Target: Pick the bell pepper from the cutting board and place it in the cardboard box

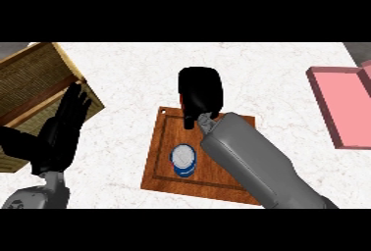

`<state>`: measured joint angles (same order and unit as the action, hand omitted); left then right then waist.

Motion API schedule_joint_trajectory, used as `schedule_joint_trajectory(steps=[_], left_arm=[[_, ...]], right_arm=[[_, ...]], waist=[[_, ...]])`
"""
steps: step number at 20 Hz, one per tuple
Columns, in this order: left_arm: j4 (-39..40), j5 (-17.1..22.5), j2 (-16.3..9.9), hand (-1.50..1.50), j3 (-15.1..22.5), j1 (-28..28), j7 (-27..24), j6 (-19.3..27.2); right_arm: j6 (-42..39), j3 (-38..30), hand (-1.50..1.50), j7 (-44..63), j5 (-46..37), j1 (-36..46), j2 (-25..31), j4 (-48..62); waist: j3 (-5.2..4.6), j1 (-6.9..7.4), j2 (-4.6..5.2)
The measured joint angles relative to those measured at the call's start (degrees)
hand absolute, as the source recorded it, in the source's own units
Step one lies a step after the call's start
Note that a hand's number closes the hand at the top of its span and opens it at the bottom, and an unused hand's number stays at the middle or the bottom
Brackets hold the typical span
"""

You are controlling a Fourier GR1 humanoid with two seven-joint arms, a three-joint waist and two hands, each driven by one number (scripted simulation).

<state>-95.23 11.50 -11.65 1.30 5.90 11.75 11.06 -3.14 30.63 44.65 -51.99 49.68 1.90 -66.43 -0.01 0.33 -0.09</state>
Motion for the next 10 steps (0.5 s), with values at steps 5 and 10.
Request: schedule_joint_trajectory(steps=[5, 10], left_arm=[[0.7, 0.1, -0.1, 0.00, -0.8, -0.1, -0.4, -0.3], [0.7, 0.2, -0.3, 0.00, -1.4, -0.7, -1.1, -1.0]], right_arm=[[3.4, -4.8, 1.50, 5.9, -3.1, 3.2, -0.1, -5.6], [4.9, -9.6, 1.50, 10.5, -7.6, 4.5, 3.3, -10.1]], waist=[[0.00, -0.40, -0.12], [-0.01, -0.61, -0.17]])
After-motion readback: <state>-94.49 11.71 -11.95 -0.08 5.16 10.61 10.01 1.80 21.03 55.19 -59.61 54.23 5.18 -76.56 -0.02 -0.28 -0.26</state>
